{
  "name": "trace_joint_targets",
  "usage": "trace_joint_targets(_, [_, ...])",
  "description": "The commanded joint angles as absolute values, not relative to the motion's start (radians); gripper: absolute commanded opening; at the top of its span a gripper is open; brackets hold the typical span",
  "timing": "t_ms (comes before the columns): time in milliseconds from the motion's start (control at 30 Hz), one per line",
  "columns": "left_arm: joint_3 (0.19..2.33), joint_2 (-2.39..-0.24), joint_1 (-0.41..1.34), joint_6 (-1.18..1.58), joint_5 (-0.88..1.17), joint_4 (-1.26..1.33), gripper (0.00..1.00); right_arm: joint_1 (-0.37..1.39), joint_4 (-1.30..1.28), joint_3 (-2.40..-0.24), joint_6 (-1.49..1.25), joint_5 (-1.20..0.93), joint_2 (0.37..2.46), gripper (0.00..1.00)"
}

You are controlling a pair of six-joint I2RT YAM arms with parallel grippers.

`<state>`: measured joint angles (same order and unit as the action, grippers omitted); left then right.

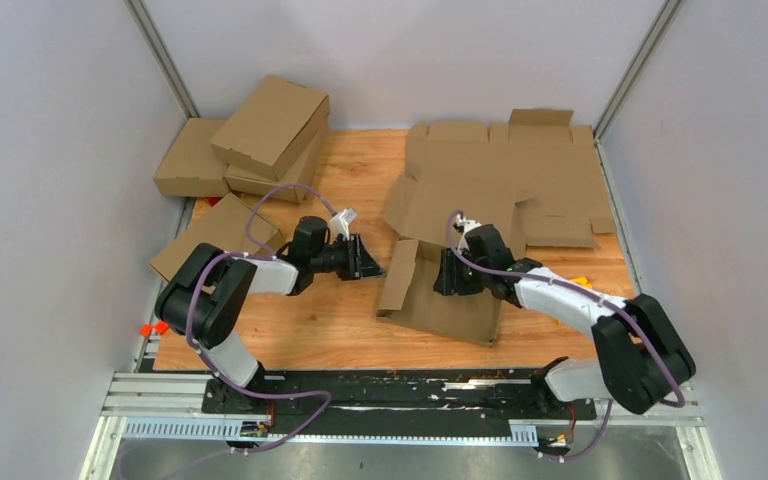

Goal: Fold the paper box

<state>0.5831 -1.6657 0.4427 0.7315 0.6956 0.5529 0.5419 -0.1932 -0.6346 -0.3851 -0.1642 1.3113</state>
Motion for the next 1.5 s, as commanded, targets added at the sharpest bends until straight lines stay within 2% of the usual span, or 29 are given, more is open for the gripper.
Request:
trace_joint_targets(0, [0.652,-1.61,0.486,0.586,0.566,0.307,0.42,0.544,-0.165,-0.638,-0.394,-0.172,1.39,0.48])
trace_joint_targets(233, [0.692,-1.563,0.522,0.56,0.508,0.22,0.6,0.546,-0.132,-0.633,-0.398,-0.18,1.445,0.48])
trace_joint_targets(733, [0.653,-1.598,0.532,0.734,0.59,0.451,0.7,0.547,-0.103,-0.619,-0.403,-0.196,1.45,0.47])
trace_joint_targets(900, [0.679,-1.595,0.532,0.69,0.584,0.369,0.71,0.548,-0.098,-0.617,-0.402,-0.203,1.45,0.47])
trace_joint_targets(1200, [0.818,-1.569,0.566,0.459,0.406,-0.119,0.67,0.547,-0.094,-0.615,-0.402,-0.202,1.445,0.47])
trace_joint_targets(1367, [0.864,-1.592,0.627,0.446,0.358,-0.178,0.66,0.547,-0.093,-0.615,-0.402,-0.202,1.445,0.47])
trace_joint_targets(1467, [0.916,-1.612,0.668,0.424,0.258,-0.253,0.63,0.546,-0.094,-0.615,-0.404,-0.199,1.443,0.47])
